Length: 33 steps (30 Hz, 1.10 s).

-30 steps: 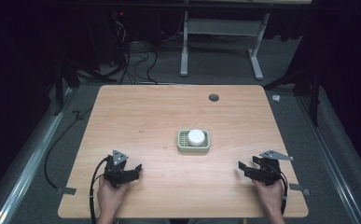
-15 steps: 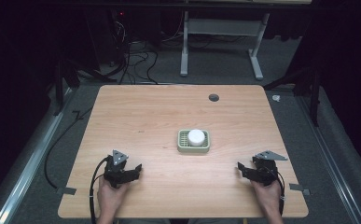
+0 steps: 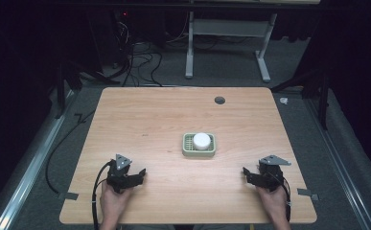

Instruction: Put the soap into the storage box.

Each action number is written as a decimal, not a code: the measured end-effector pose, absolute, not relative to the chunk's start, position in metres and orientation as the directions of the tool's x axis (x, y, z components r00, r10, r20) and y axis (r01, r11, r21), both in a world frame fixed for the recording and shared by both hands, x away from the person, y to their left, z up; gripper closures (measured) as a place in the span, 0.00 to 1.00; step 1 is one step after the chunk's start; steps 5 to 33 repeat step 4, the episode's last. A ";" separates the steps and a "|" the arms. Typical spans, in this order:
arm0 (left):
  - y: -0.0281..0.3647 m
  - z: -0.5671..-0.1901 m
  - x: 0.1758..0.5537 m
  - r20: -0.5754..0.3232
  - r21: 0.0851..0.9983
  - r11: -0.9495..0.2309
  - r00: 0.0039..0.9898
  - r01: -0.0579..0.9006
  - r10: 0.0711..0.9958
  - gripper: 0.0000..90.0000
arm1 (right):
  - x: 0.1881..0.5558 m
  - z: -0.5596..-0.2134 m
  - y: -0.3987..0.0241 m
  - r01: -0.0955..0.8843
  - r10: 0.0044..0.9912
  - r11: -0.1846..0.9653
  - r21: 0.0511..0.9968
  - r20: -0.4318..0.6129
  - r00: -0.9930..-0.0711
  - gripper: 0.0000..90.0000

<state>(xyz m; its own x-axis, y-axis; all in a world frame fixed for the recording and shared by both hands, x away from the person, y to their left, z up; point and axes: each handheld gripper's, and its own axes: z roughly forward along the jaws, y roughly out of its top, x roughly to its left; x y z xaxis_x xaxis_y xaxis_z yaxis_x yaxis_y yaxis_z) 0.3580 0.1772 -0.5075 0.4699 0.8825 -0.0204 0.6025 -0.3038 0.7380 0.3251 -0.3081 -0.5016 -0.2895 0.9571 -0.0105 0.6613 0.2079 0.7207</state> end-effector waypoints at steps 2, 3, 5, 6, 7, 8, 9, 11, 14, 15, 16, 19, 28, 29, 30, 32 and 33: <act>0.177 -0.507 0.358 -0.020 0.738 -0.304 0.470 0.603 0.882 0.26 | 0.325 -0.502 -0.308 0.661 0.957 0.208 0.721 -0.011 -0.290 0.32; 0.177 -0.508 0.358 -0.020 0.738 -0.304 0.470 0.602 0.882 0.26 | 0.325 -0.502 -0.308 0.661 0.957 0.208 0.721 -0.011 -0.290 0.32; 0.177 -0.508 0.358 -0.020 0.738 -0.304 0.470 0.602 0.882 0.26 | 0.325 -0.502 -0.308 0.661 0.957 0.208 0.721 -0.011 -0.290 0.32; 0.177 -0.508 0.358 -0.020 0.738 -0.304 0.470 0.602 0.882 0.26 | 0.325 -0.502 -0.308 0.661 0.957 0.208 0.721 -0.011 -0.290 0.32; 0.177 -0.508 0.358 -0.020 0.738 -0.304 0.470 0.602 0.882 0.26 | 0.325 -0.502 -0.308 0.661 0.957 0.208 0.721 -0.011 -0.290 0.32; 0.177 -0.508 0.358 -0.020 0.738 -0.304 0.470 0.602 0.882 0.26 | 0.325 -0.502 -0.308 0.661 0.957 0.208 0.721 -0.011 -0.290 0.32; 0.177 -0.508 0.358 -0.020 0.738 -0.304 0.470 0.602 0.882 0.26 | 0.325 -0.502 -0.308 0.661 0.957 0.208 0.721 -0.011 -0.290 0.32; 0.177 -0.508 0.358 -0.020 0.738 -0.304 0.470 0.602 0.882 0.26 | 0.325 -0.502 -0.308 0.661 0.957 0.208 0.721 -0.011 -0.290 0.32; 0.177 -0.508 0.358 -0.020 0.738 -0.304 0.470 0.602 0.882 0.26 | 0.325 -0.502 -0.308 0.661 0.957 0.208 0.721 -0.011 -0.290 0.32; 0.177 -0.508 0.358 -0.020 0.738 -0.304 0.470 0.602 0.882 0.26 | 0.325 -0.502 -0.308 0.661 0.957 0.208 0.721 -0.011 -0.290 0.32; 0.177 -0.508 0.358 -0.020 0.738 -0.304 0.470 0.602 0.882 0.26 | 0.325 -0.502 -0.308 0.661 0.957 0.208 0.721 -0.011 -0.290 0.32; 0.177 -0.508 0.358 -0.020 0.738 -0.304 0.470 0.602 0.882 0.26 | 0.325 -0.502 -0.308 0.661 0.957 0.208 0.721 -0.011 -0.290 0.32; 0.177 -0.508 0.358 -0.020 0.738 -0.304 0.470 0.602 0.882 0.26 | 0.325 -0.502 -0.308 0.661 0.957 0.208 0.721 -0.011 -0.290 0.32; 0.177 -0.508 0.358 -0.020 0.738 -0.304 0.470 0.602 0.882 0.26 | 0.325 -0.502 -0.308 0.661 0.957 0.208 0.721 -0.011 -0.290 0.32; 0.177 -0.508 0.358 -0.020 0.738 -0.304 0.470 0.602 0.882 0.26 | 0.325 -0.502 -0.308 0.661 0.957 0.208 0.721 -0.011 -0.290 0.32; 0.177 -0.508 0.358 -0.020 0.738 -0.304 0.470 0.602 0.882 0.26 | 0.325 -0.502 -0.308 0.661 0.957 0.208 0.721 -0.011 -0.290 0.32; 0.177 -0.508 0.358 -0.020 0.738 -0.304 0.470 0.602 0.882 0.26 | 0.325 -0.502 -0.308 0.661 0.957 0.208 0.721 -0.011 -0.290 0.32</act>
